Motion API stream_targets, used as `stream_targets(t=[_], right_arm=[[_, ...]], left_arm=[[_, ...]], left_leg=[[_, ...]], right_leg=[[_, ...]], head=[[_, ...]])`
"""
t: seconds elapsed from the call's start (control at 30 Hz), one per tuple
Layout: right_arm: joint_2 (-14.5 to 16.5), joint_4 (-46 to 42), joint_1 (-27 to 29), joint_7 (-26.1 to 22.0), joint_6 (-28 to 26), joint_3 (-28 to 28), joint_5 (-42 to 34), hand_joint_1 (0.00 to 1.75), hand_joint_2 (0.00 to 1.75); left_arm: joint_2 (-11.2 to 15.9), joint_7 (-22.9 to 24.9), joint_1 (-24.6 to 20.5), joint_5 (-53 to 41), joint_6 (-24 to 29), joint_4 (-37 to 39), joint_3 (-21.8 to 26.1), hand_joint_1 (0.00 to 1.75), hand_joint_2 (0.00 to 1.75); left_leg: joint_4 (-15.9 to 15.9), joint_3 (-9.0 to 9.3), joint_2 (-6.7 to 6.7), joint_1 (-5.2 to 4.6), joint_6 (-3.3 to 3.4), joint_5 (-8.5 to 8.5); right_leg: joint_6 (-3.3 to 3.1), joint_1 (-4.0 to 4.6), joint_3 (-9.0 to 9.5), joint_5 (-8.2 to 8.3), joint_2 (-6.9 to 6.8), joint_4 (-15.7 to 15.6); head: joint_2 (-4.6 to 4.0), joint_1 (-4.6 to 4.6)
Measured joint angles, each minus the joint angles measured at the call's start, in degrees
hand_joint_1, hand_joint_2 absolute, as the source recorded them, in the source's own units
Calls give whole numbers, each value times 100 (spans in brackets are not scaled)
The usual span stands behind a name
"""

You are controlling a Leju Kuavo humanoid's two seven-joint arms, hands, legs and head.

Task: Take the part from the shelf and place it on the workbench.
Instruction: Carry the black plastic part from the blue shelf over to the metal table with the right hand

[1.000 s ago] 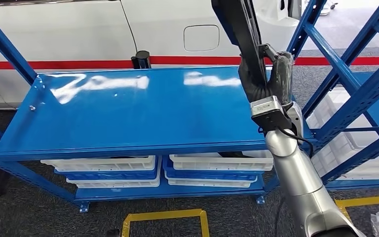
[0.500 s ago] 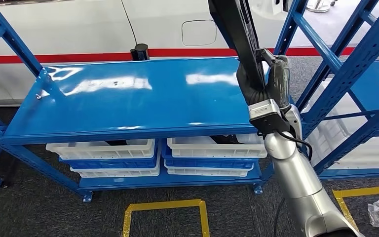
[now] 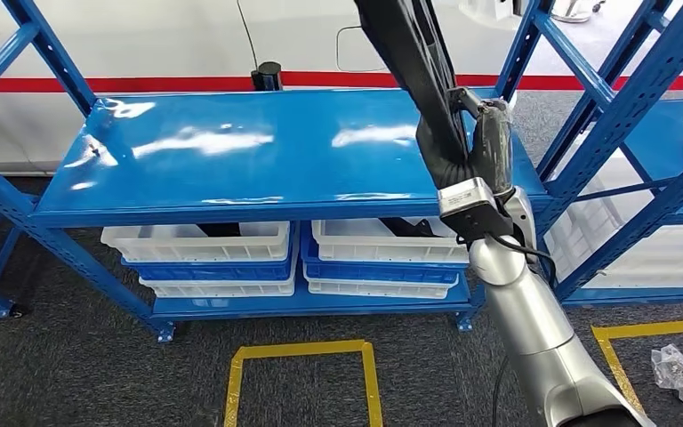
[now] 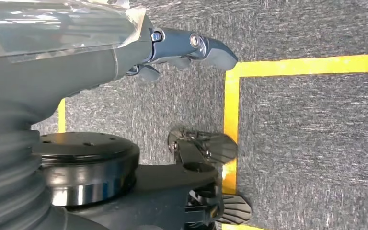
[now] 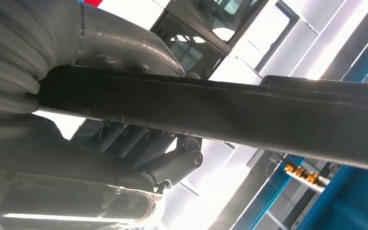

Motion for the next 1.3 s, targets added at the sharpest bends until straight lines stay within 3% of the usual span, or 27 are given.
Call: stream_targets(t=[0.1, 0.13, 0.17, 0.2, 0.27, 0.33, 0.37, 0.4, 0.47, 0.5, 0.57, 0.63, 0.67, 0.7, 0.73, 0.77, 0.83, 0.9, 0.97, 1.0, 1.03, 1.1, 1.17, 1.23, 1.3], right_arm=[[-1, 43, 2, 1, 17, 25, -8, 175, 175], [-1, 57, 5, 1, 18, 37, -10, 175, 175], [0, 72, 8, 2, 19, 51, -10, 175, 175], [-1, 84, 10, 5, 19, 64, -11, 175, 175], [-1, 96, 10, 16, 20, 78, -11, 175, 175], [5, 95, 6, 30, 20, 83, -10, 175, 175], [8, 95, 8, 34, 21, 85, -9, 175, 175], [10, 94, 14, 39, 24, 89, -9, 175, 175], [12, 96, 37, 58, 47, 95, -6, 175, 175], [19, 96, 45, 75, 65, 98, -5, 175, 175], [42, 101, 45, 116, 110, 105, -5, 175, 175], [54, 118, 52, 145, 131, 112, -11, 175, 175], [55, 132, 66, 154, 131, 113, -18, 175, 175], [55, 147, 91, 162, 125, 114, -26, 175, 175], [55, 161, 119, 169, 114, 113, -32, 175, 175], [55, 171, 146, 172, 101, 111, -37, 175, 175], [55, 180, 173, 173, 81, 107, -38, 175, 175], [56, 185, 188, 172, 71, 103, -38, 175, 175], [51, 197, 218, 172, 65, 99, -40, 175, 175], [44, 204, 230, 172, 64, 98, -41, 175, 175], [39, 212, 239, 173, 64, 95, -43, 175, 175], [32, 226, 247, 177, 66, 91, -56, 175, 175], [39, 250, 284, 187, 75, 89, -95, 175, 175], [54, 287, 356, 164, 86, 82, -144, 175, 175], [74, 327, 412, 95, 90, 72, -181, 175, 175]], left_arm=[[-2, 0, -13, 4, 3, 0, -1, 0, 175], [-2, 0, -13, 4, 4, 0, -1, 0, 175], [-3, 0, -12, 5, 7, 0, 0, 0, 175], [-3, -1, -12, 5, 10, 0, 0, 0, 175], [-4, -5, -12, 4, 19, 0, -1, 0, 175], [-9, -9, -14, 3, 25, 0, -2, 0, 175], [-11, -10, -15, 2, 29, 0, -3, 0, 175], [-14, -11, -16, 2, 33, 0, -3, 0, 175], [-14, -13, -14, 4, 46, 0, -2, 0, 175], [-14, -13, -13, 5, 51, 0, -2, 0, 175], [-12, -13, -14, 4, 59, 0, -2, 0, 175], [-10, -13, -15, -15, 61, 0, -5, 0, 175], [-9, -13, -16, -29, 60, 0, -7, 0, 175], [-8, -13, -15, -45, 58, 0, -10, 0, 175], [-6, -13, -15, -57, 57, 0, -13, 0, 175], [-3, -13, -16, -67, 56, 0, -16, 0, 175], [-1, -13, -21, -85, 55, 0, -22, 0, 175], [2, -13, -26, -93, 54, 0, -23, 0, 175], [7, -13, -26, -93, 54, 0, -23, 0, 175], [8, -13, -27, -93, 54, 0, -23, 0, 175], [8, -13, -28, -93, 55, 0, -23, 0, 175], [10, -14, -29, -79, 62, 0, -22, 0, 175], [13, -32, -16, -30, 78, 0, -20, 0, 175], [16, -80, 11, 29, 97, 0, -14, 0, 175], [19, -123, 35, 65, 117, 0, -7, 0, 175]], left_leg=[[-13, -225, 30, -5, 106, 207], [-10, -314, 34, -14, 110, 275], [-7, -401, 38, -21, 112, 340], [-4, -486, 41, -24, 108, 405], [-1, -624, 41, -26, 84, 527], [1, -716, 43, -38, 34, 637], [-6, -739, 48, -42, 5, 695], [-23, -753, 54, -44, -26, 755], [-53, -789, 51, -35, -91, 809], [11, -832, 39, -24, -130, 708], [527, -1008, 10, 13, -210, 204], [1335, -1204, -1, 51, -281, -268], [1592, -1229, -2, 73, -309, -329], [1658, -1159, -1, 98, -335, -280], [1490, -974, -1, 124, -357, -155], [1146, -702, 0, 153, -381, -22], [434, -209, -28, 162, -410, 54], [161, -76, -64, 127, -391, -6], [124, -137, -58, 108, -291, 40], [109, -176, -47, 102, -214, 81], [93, -226, -34, 100, -130, 132], [85, -355, -13, 81, -1, 233], [87, -483, -2, 56, 49, 336], [88, -597, -1, 40, 45, 436], [89, -693, -3, 36, 24, 526]], right_leg=[[-119, 8, -337, -696, 7, 973], [-118, 10, -398, -843, 9, 1320], [-87, 11, -389, -883, 9, 1523], [-39, 12, -281, -828, 9, 1527], [26, 23, 223, -624, 8, 950], [-15, 72, 824, -610, 8, 95], [-49, 100, 994, -646, 10, -182], [-75, 127, 1058, -667, 15, -313], [-133, 95, 989, -579, 18, -357], [-181, 62, 950, -517, 15, -368], [-270, 4, 851, -392, 4, -381], [-295, 3, 726, -295, -6, -369], [-281, -1, 665, -254, -11, -359], [-256, -11, 605, -217, -13, -343], [-229, -28, 548, -188, -14, -320], [-204, -45, 495, -168, -14, -285], [-146, -44, 386, -133, -11, -208], [-61, -29, 310, -77, -10, -173], [28, -32, 254, -43, -10, -167], [36, -36, 191, -108, -9, -103], [15, -36, 99, -249, -9, 63], [-69, -35, -169, -699, -5, 763], [-69, -23, -329, -981, 0, 1468], [10, -17, -156, -887, 1, 1502], [63, -9, 256, -671, 1, 969]], head=[[0, 32], [0, 33], [0, 33], [0, 36], [0, 36], [0, 30], [0, 25], [0, 20], [0, 18], [0, 12], [0, -13], [0, -35], [0, -35], [0, -35], [0, -35], [0, -38], [0, -49], [0, -57], [0, -53], [0, -49], [0, -35], [0, -10], [0, 0], [0, 2], [0, 7]])
